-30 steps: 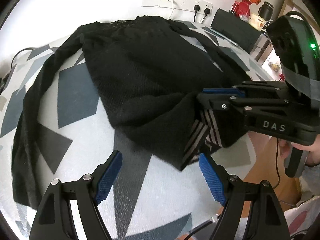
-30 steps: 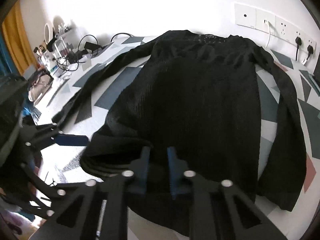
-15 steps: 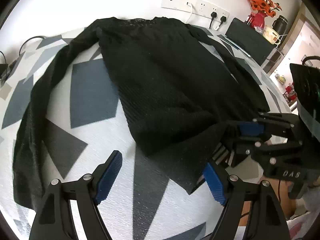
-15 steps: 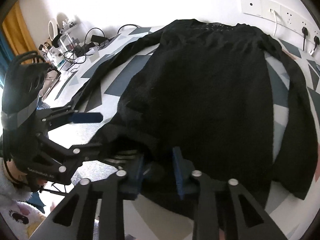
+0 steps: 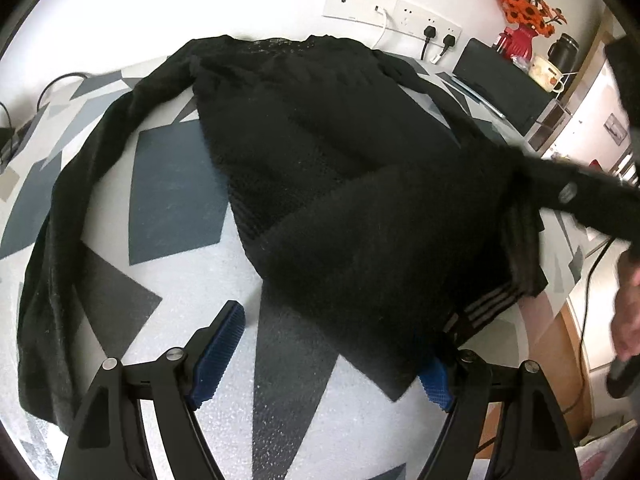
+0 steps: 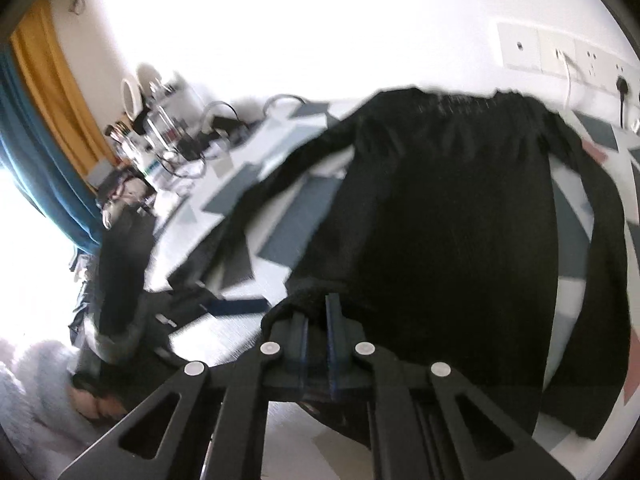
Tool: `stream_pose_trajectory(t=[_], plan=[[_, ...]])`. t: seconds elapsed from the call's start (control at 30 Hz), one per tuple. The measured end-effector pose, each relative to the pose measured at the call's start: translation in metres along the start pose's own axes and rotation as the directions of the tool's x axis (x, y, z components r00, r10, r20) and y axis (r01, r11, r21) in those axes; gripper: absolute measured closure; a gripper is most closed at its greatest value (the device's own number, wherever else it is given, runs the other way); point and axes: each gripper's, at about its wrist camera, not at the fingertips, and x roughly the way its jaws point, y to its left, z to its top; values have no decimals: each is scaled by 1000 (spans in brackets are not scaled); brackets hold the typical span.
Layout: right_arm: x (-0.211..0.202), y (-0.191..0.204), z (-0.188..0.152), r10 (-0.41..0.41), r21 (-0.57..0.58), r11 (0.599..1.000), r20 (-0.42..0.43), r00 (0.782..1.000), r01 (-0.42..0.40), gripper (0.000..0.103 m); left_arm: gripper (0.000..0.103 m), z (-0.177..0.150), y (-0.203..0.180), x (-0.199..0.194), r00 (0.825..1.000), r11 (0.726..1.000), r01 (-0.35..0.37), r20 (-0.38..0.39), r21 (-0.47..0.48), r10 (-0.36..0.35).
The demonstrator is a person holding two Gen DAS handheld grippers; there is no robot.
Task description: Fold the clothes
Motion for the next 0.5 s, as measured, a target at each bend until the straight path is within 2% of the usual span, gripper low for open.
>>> stream_pose_trajectory(t=[0.1,0.2,0.23,0.27,0.3,0.33,0.37,0.43,0.5], plan=[[-7,5,5,6,-12,1000,23,1000,-5,96,24,2,2,-4,999,999,-42,21,-12,42],[-12,5,8,-1,-18,1000,37,999,2,96,35,3,6,-14,991,992,-121,54,-41,123],[-13,3,7,-10,-17,1000,40,999,10,96,57,5,10,-21,987,988,-143,66,-60,147],[-13,0,6,-14,-14,1000,39,999,15,95,84,7,13,-28,982,983,-165,77,-80,172],[-12,-4,3,-19,-6,1000,34,999,19,95,94,9,15,-34,978,978,-183,85,-96,191],[-10,-8,-1,-29,3,1000,28,999,29,89,98,10,17,-39,976,977,-188,94,-102,197],[-9,-11,-4,-38,15,999,24,999,38,75,98,13,18,-46,974,976,-188,111,-107,200],[-7,-17,-12,-58,47,997,18,998,57,55,98,18,18,-59,970,977,-185,138,-106,199],[-9,-21,-21,-79,69,995,15,997,78,51,98,24,15,-66,969,979,-185,151,-92,197]])
